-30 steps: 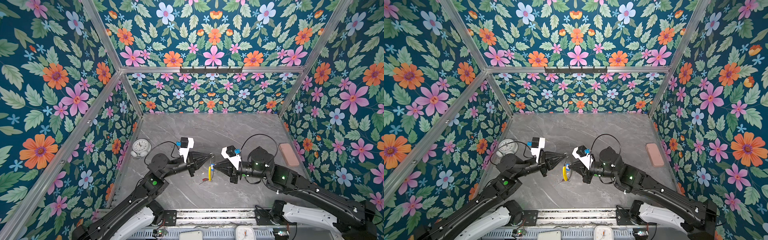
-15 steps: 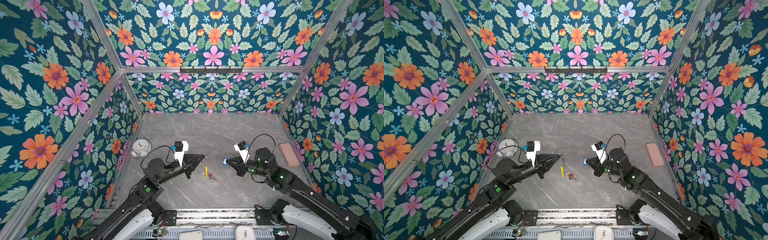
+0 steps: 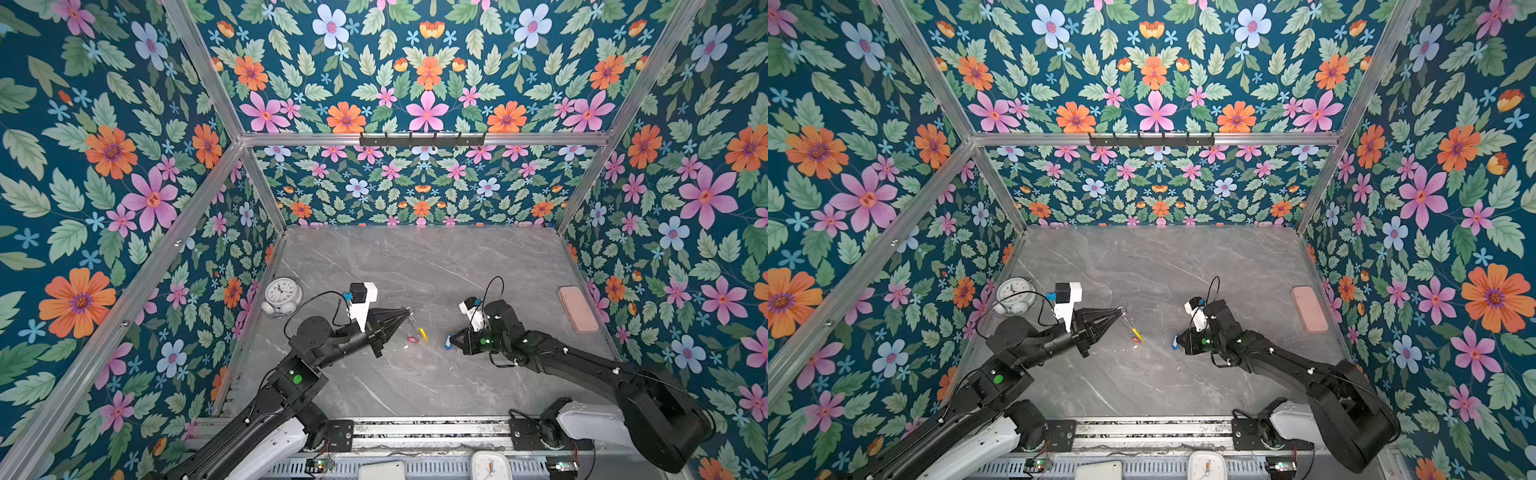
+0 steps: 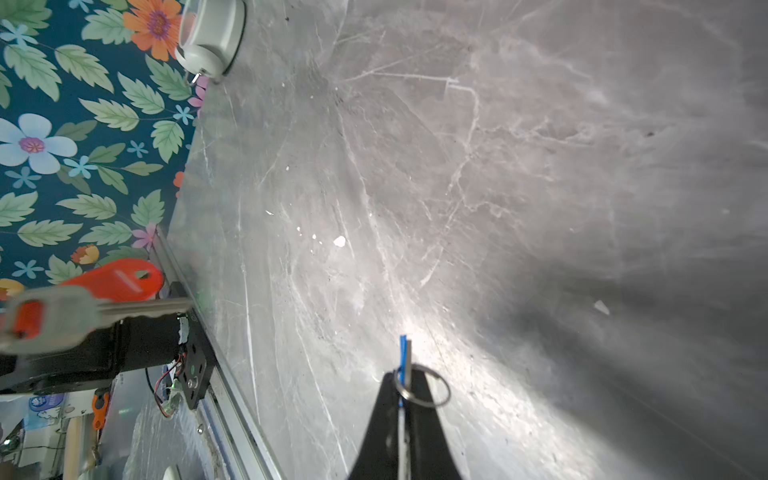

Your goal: Remove the keys from the keyring

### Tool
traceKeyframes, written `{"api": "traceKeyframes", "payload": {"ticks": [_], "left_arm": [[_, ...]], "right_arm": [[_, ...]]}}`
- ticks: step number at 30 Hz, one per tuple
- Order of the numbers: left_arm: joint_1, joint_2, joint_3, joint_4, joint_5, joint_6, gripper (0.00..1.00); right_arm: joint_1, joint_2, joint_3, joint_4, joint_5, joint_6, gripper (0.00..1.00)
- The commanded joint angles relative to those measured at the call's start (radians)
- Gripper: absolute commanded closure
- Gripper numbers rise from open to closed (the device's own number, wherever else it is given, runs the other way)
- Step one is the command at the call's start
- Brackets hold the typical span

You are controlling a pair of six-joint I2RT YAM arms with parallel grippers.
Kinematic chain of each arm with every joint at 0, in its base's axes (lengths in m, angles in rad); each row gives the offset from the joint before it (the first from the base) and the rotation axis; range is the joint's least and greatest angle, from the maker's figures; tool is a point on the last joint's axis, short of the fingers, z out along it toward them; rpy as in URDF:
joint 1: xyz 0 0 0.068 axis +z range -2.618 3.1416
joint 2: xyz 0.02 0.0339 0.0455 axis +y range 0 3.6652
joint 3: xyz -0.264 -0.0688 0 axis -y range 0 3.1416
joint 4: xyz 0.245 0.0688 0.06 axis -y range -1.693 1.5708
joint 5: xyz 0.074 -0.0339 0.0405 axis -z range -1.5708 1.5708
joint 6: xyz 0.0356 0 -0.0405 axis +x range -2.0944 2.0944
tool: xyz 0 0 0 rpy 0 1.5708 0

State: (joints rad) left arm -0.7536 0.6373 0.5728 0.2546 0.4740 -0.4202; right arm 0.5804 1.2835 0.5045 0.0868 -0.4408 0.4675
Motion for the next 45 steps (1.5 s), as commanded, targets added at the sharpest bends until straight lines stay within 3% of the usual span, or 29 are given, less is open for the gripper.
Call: {"api": "traceKeyframes", "payload": {"ticks": [1,5,22,29,38,41,45], "left_arm": [[0.001,-0.002,0.002,0.04,0.007,-0.002,1.0],[0.001,-0.001,-0.001,0.045,0.008,-0.003,1.0],[0.001,-0.007,-0.001,0.038,0.004,-0.002,1.0],[0.001,-0.006,-0.001,0.038,0.005,-0.003,1.0],[0.001,0.014,0.002,0.056,-0.001,-0.018,1.0],[0.001,0.025,0.005,0.062,-0.011,-0.026,1.0],[0.001,0.037,0.007,0.073,-0.019,-0.041,1.0]], "right_arm": [[0.001,0.044,0.018,0.035,-0.019,0.013,1.0],[0.001,0.094,0.032,0.024,-0.024,0.016,1.0],[0.001,0.136,0.088,-0.109,0.083,0.036,0.73],[0.0,-0.001,0.113,-0.173,0.112,0.017,0.64],[0.012,-0.304,0.178,-0.108,-0.006,-0.032,0.58],[0.068,-0.36,0.224,-0.072,-0.035,-0.081,0.56],[0.209,-0.383,0.291,-0.064,0.059,-0.181,0.51]]}}
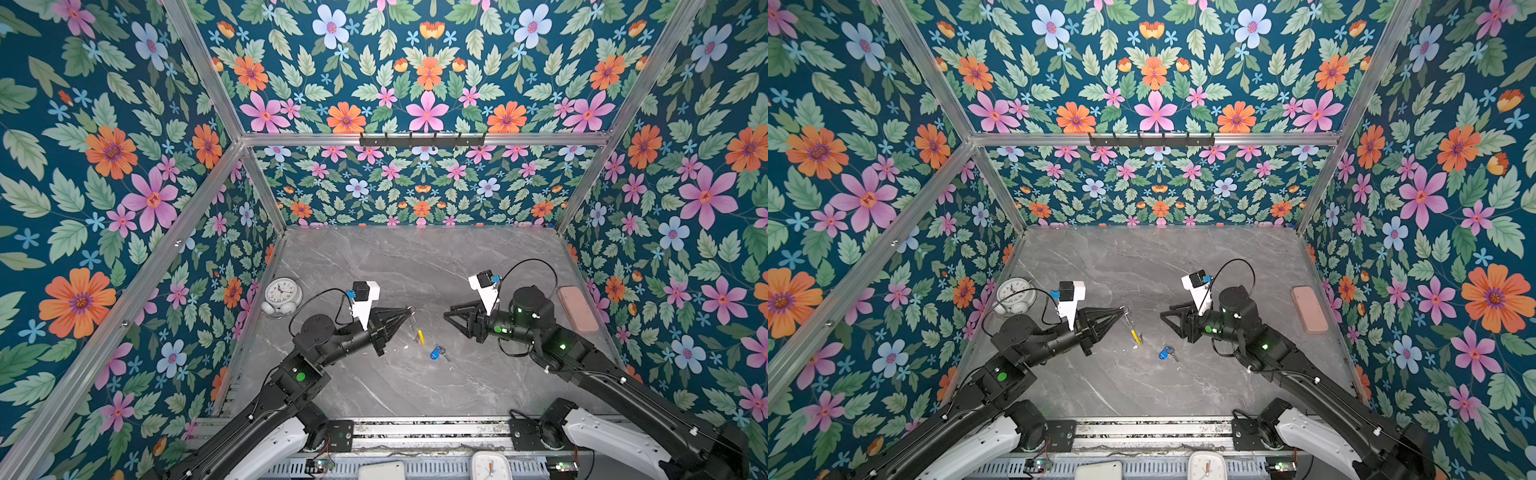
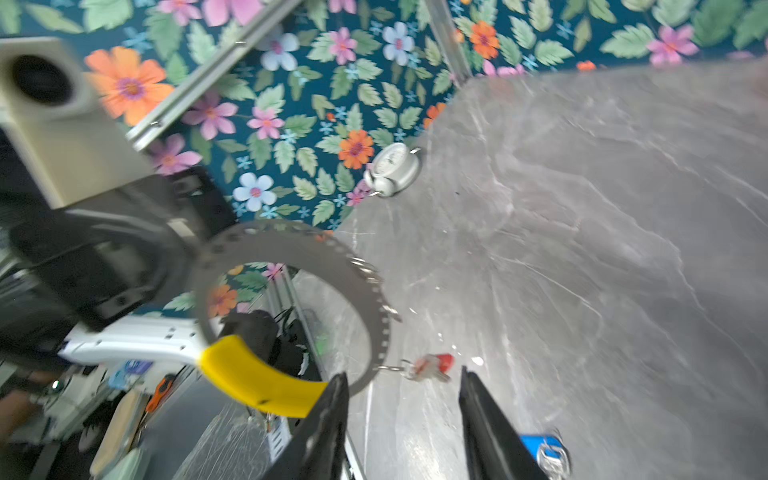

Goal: Remove the keys from the keyring
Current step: 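Bring the right gripper back and grasp the ring beside the left gripper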

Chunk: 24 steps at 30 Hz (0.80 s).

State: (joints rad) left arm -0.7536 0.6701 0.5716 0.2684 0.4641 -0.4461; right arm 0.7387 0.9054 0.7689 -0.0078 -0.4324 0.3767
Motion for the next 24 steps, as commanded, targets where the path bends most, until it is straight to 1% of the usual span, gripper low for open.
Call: {"api": "traceKeyframes", "payload": {"ticks": [1,4,7,10,14,17,20,21,24], "left_arm": [[0.002,0.006,0.01,0.061,-0.01,-0.017,1.0],[0.002,0.012,0.012,0.063,-0.016,-0.02,1.0],[0.001,0.017,0.013,0.066,-0.015,-0.023,1.0],[0.001,0.017,0.014,0.066,-0.009,-0.023,1.0],[0.001,0.019,0.02,0.06,-0.007,-0.022,1.0],[0.001,0.019,0.02,0.058,-0.006,-0.02,1.0],[0.001,0.019,0.021,0.055,-0.007,-0.019,1.0],[0.001,0.019,0.022,0.054,-0.008,-0.019,1.0],[0.001,0.02,0.026,0.048,-0.006,-0.016,1.0]], "right_arm": [[0.086,-0.001,0.039,0.031,0.093,-0.112,0.49],[0.171,0.025,0.07,0.047,0.173,-0.162,0.45],[0.222,0.083,0.115,0.017,0.223,-0.2,0.43],[0.237,0.141,0.143,-0.017,0.263,-0.222,0.43],[0.236,0.182,0.155,-0.026,0.25,-0.221,0.44],[0.237,0.193,0.156,-0.029,0.25,-0.221,0.5],[0.238,0.201,0.159,-0.042,0.238,-0.22,0.62],[0.236,0.202,0.158,-0.046,0.233,-0.22,0.68],[0.236,0.204,0.155,-0.05,0.228,-0.22,0.79]]}}
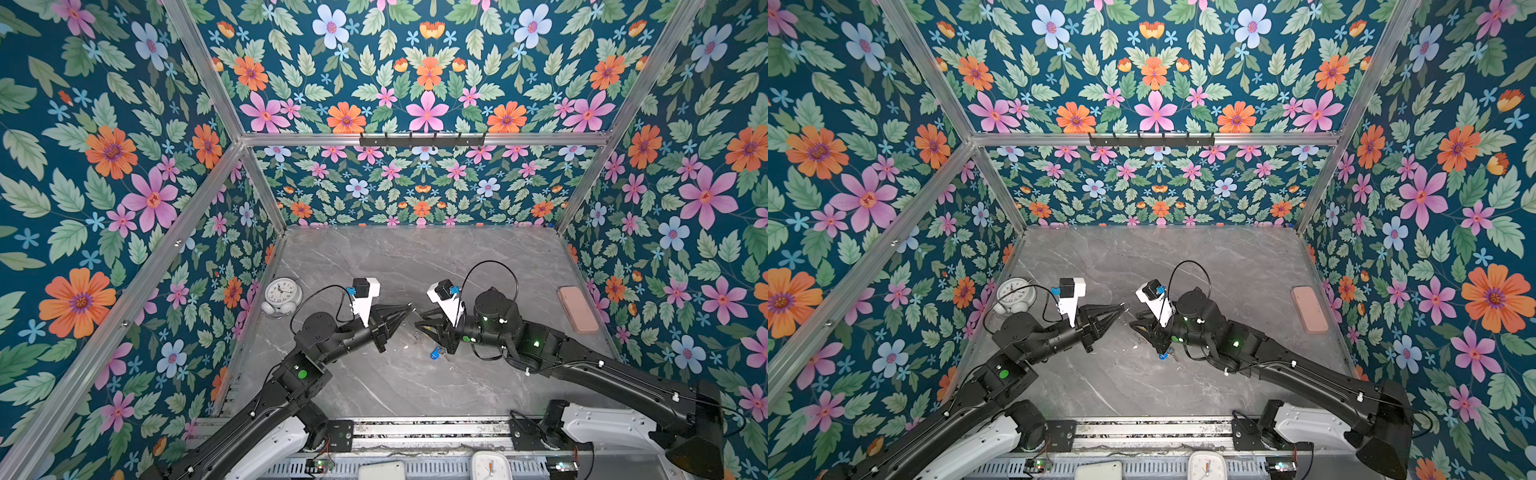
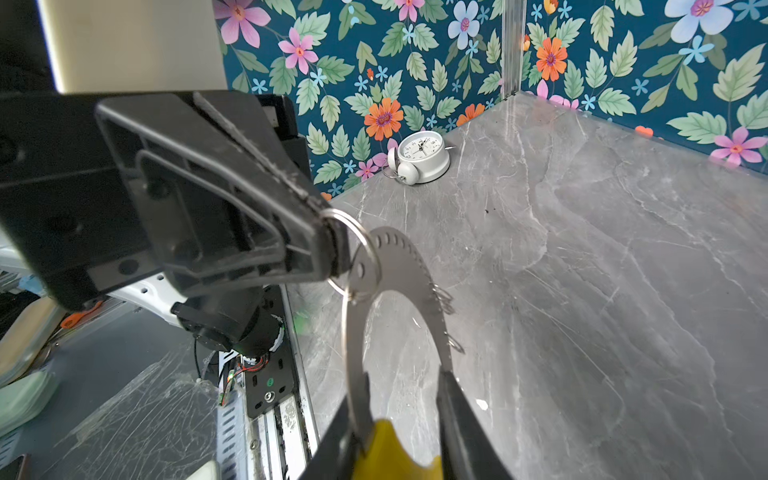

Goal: Remove the keys from the keyring
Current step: 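Bring the right gripper back and grasp the ring beside the left gripper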

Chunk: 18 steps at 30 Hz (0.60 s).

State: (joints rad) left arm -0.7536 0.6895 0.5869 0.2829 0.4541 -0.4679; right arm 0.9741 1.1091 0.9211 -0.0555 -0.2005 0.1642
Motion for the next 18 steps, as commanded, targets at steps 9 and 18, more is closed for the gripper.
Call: {"api": "traceKeyframes", "payload": {"ticks": [9,18], "left_arm": [[0.001,-0.003,0.033,-0.01,0.009,0.015,0.68],[0.001,-0.07,0.013,-0.07,0.053,0.035,0.48]], "right_arm": [[-0.014,-0.022,0.001,-0.033,0.016,-0.006,1.0],[-0.179,-0.122,-0.013,-0.1,-0.277,-0.004,1.0]]}}
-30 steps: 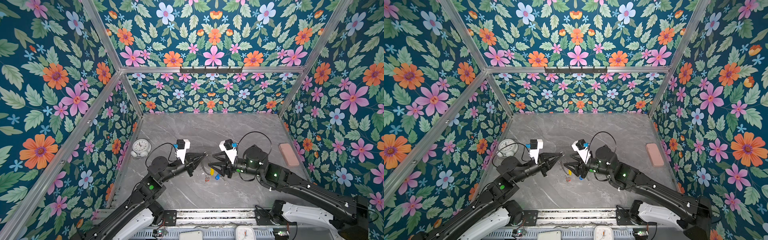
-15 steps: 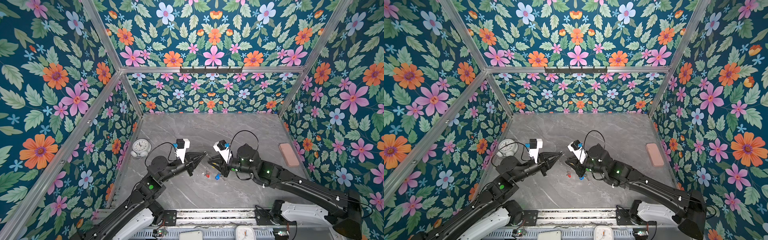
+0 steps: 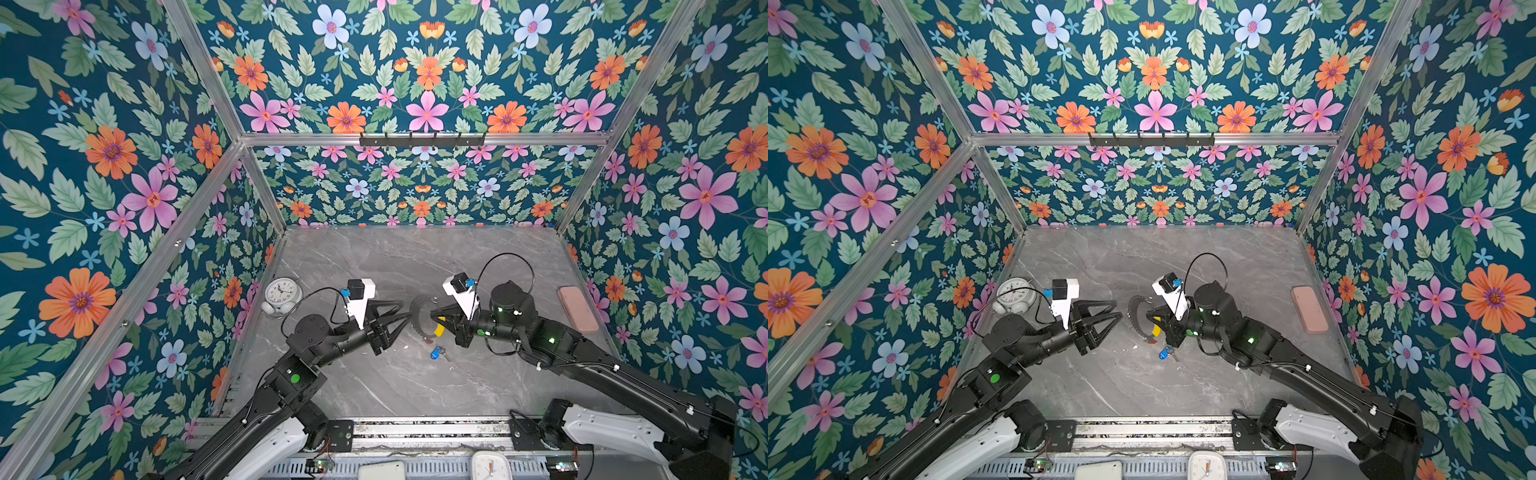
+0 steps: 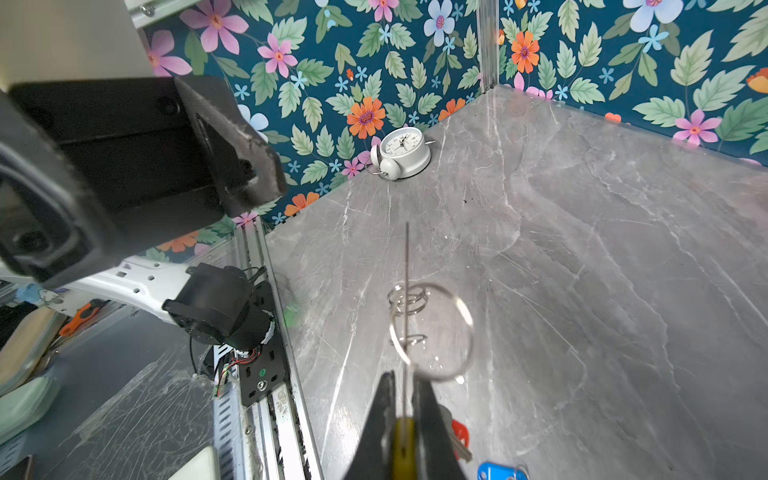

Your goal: Remove the keys from the keyring

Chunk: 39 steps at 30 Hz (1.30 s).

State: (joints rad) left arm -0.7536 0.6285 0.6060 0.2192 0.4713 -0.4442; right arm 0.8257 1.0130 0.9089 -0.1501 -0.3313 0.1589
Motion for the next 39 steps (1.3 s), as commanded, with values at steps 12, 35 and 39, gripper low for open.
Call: {"api": "traceKeyframes", "payload": {"ticks": [12,35,39], "left_arm": [[0.005,0.031,-0.023,0.082,0.194,-0.029,0.43],[0.005,0.101,-0.034,0.241,0.335,-0.128,1.0],[0.005,0.086,-0.038,0.245,0.286,-0.137,1.0]], "right_arm": [[-0.145,-0.079,-0.024,0.075,-0.594,0.036,1.0],[-0.144,-0.011,0.03,0.111,-0.534,0.066,0.97],[-0.144,-0.04,0.017,0.12,-0.455,0.085,0.76]]}}
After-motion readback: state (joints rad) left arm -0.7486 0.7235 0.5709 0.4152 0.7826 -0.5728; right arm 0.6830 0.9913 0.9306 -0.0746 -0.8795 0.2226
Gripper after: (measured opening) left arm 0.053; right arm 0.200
